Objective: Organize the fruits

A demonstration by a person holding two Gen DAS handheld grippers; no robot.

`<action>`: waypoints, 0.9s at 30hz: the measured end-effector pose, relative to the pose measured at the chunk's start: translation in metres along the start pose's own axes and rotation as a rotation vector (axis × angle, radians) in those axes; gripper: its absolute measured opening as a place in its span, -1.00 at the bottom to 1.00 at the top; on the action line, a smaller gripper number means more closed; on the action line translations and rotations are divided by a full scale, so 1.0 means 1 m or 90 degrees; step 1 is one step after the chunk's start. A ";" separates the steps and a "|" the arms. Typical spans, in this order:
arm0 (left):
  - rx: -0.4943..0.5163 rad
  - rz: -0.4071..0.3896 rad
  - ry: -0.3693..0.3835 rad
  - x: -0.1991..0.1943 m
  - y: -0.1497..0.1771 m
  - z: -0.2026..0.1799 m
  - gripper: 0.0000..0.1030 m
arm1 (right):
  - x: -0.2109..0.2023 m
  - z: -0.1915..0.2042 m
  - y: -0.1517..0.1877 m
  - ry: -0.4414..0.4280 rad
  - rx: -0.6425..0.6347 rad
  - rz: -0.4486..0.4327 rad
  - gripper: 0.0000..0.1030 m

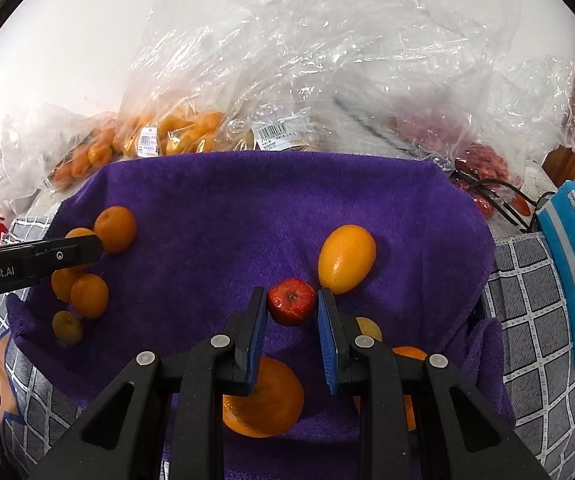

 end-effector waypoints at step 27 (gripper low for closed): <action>0.043 -0.115 -0.017 -0.138 0.056 -0.031 0.32 | -0.149 0.012 0.016 0.050 0.034 -0.088 0.34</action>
Point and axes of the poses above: each gripper's, at about its wrist camera, not at the fingertips, and x roughly the way its jaws point, z to its left, y to its underside, the point moved 2 cm from there along x, roughly the way its jaws point, and after that the axes turned 3 degrees about x, right-handed, at the moved point
